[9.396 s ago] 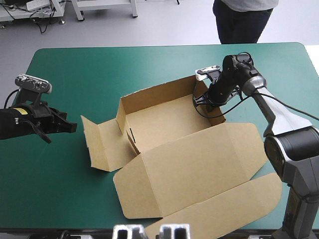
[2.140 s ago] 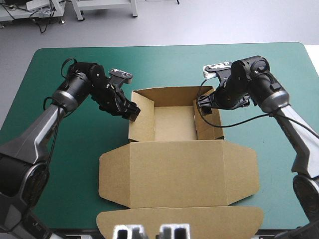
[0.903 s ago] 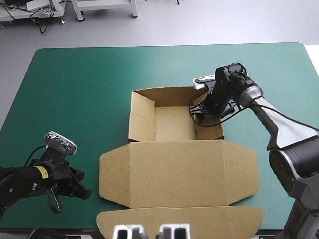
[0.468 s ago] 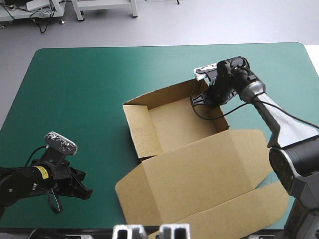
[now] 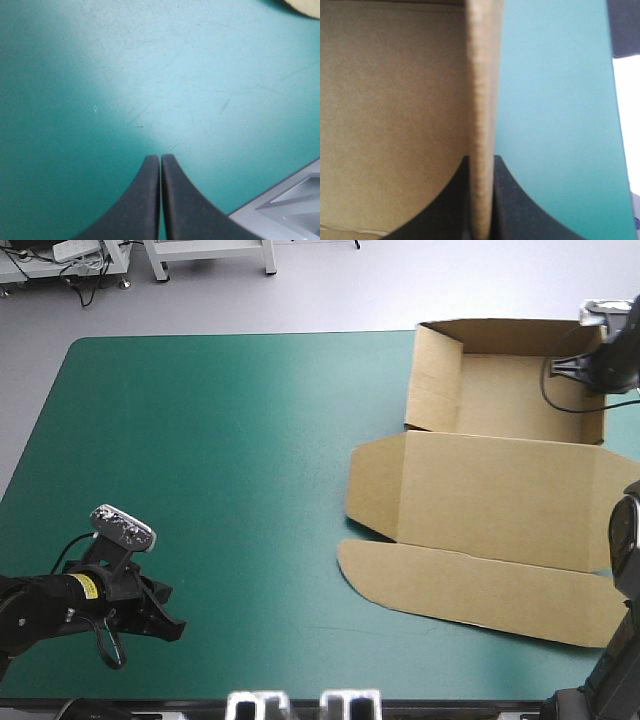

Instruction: Fold the box

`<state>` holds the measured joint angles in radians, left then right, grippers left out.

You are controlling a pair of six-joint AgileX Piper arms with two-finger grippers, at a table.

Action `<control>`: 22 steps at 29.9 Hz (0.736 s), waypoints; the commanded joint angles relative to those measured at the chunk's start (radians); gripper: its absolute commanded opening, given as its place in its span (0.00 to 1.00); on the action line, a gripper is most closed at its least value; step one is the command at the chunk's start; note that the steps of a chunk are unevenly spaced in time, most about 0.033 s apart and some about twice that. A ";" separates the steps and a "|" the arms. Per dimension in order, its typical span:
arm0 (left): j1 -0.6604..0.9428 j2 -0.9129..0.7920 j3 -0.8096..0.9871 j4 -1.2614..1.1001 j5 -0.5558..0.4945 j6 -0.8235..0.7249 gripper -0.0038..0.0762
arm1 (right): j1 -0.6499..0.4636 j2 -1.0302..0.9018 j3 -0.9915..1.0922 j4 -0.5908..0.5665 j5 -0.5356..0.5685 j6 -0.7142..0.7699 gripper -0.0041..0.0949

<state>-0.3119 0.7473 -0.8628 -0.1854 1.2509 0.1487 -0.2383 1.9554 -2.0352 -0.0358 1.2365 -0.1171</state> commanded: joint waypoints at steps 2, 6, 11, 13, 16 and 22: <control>-0.001 0.000 -0.024 -0.019 0.008 -0.009 0.04 | -0.122 -0.012 -0.034 0.018 0.010 -0.034 0.02; -0.001 0.000 -0.024 -0.022 -0.010 -0.009 0.04 | -0.181 0.028 -0.034 0.058 -0.005 -0.034 0.02; -0.001 0.000 -0.024 -0.022 -0.012 -0.009 0.04 | -0.199 0.073 -0.034 0.054 -0.018 -0.034 0.02; -0.001 0.000 -0.024 -0.026 -0.012 -0.009 0.04 | -0.199 0.078 -0.034 0.048 -0.026 -0.034 0.04; -0.001 0.000 -0.024 -0.029 -0.012 -0.009 0.04 | -0.199 0.082 -0.034 0.050 -0.046 -0.072 0.16; -0.001 0.000 -0.024 -0.064 -0.012 -0.009 0.04 | -0.199 0.074 -0.036 0.042 -0.061 -0.076 0.78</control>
<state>-0.3119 0.7473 -0.8628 -0.2089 1.2509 0.1487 -0.4303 2.0972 -2.0363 0.0162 1.2171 -0.1802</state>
